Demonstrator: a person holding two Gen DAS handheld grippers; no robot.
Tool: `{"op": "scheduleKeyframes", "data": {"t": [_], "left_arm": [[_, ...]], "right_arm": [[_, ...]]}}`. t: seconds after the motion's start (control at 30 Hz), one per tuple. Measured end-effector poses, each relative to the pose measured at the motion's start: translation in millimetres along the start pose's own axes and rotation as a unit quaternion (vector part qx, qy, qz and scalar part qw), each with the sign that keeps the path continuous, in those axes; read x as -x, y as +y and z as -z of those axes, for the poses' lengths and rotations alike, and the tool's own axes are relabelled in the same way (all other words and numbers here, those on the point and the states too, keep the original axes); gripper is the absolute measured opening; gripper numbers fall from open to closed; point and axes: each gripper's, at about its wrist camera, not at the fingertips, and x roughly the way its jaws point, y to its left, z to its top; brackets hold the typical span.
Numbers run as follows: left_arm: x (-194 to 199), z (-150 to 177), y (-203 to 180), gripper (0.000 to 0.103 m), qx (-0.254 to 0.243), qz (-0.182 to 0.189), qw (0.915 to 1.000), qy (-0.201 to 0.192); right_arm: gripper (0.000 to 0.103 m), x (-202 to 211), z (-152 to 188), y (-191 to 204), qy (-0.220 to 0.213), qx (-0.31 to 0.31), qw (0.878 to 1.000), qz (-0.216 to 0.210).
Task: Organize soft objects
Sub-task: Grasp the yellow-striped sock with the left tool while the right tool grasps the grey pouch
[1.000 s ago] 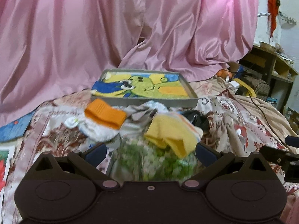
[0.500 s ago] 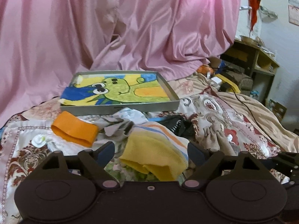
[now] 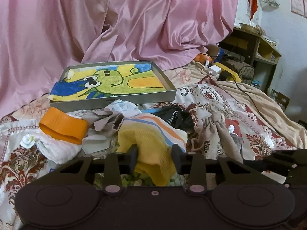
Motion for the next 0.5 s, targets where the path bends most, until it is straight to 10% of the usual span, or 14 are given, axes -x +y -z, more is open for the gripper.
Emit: {"op": "scheduleKeyframes", "data": {"t": [0.5], "left_arm": [[14, 4, -6, 0.007, 0.019, 0.020, 0.9994, -0.022]], "right_arm": [[0.004, 21, 1, 11, -0.064, 0.046, 0.997, -0.006]]}}
